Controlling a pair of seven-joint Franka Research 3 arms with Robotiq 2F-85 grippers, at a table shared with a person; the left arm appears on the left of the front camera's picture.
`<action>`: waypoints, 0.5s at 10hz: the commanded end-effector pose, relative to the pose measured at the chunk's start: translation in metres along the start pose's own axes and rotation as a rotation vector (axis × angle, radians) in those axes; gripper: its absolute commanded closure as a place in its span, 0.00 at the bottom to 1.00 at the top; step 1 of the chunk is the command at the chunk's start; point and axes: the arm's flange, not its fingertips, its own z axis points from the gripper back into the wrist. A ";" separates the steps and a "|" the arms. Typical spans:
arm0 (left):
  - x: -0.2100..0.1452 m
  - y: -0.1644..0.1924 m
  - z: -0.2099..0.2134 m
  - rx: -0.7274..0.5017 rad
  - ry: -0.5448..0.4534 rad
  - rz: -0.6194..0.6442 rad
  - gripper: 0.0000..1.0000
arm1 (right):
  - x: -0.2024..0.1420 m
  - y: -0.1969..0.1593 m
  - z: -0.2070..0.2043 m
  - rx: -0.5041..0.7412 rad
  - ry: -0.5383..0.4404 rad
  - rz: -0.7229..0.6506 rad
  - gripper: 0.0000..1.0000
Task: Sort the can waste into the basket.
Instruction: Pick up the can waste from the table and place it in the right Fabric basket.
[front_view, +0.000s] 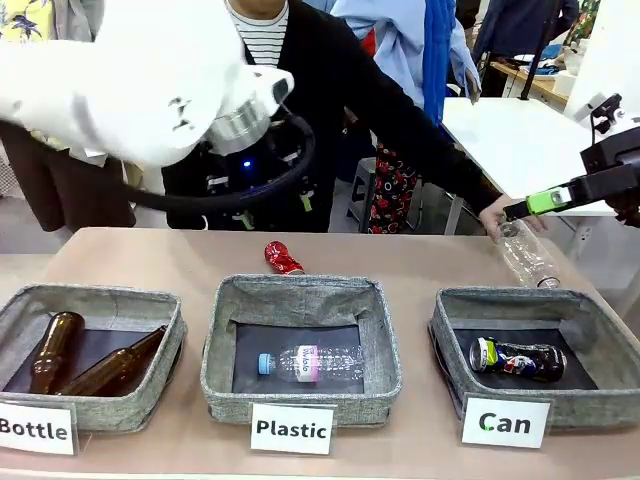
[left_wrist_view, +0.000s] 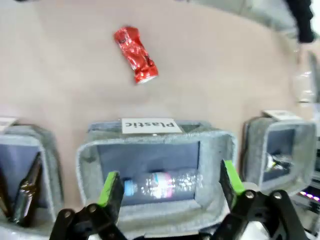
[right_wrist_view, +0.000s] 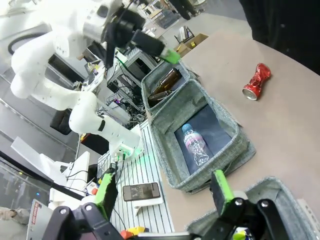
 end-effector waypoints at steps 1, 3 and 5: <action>0.028 -0.048 -0.017 0.081 0.090 -0.017 0.00 | -0.002 0.001 0.000 -0.011 -0.005 0.020 0.00; 0.061 -0.059 -0.059 0.131 0.145 0.012 0.00 | -0.002 0.001 0.000 -0.011 -0.005 0.020 0.00; 0.082 -0.063 -0.105 0.162 0.181 0.064 0.00 | -0.002 0.001 0.000 -0.011 -0.005 0.020 0.00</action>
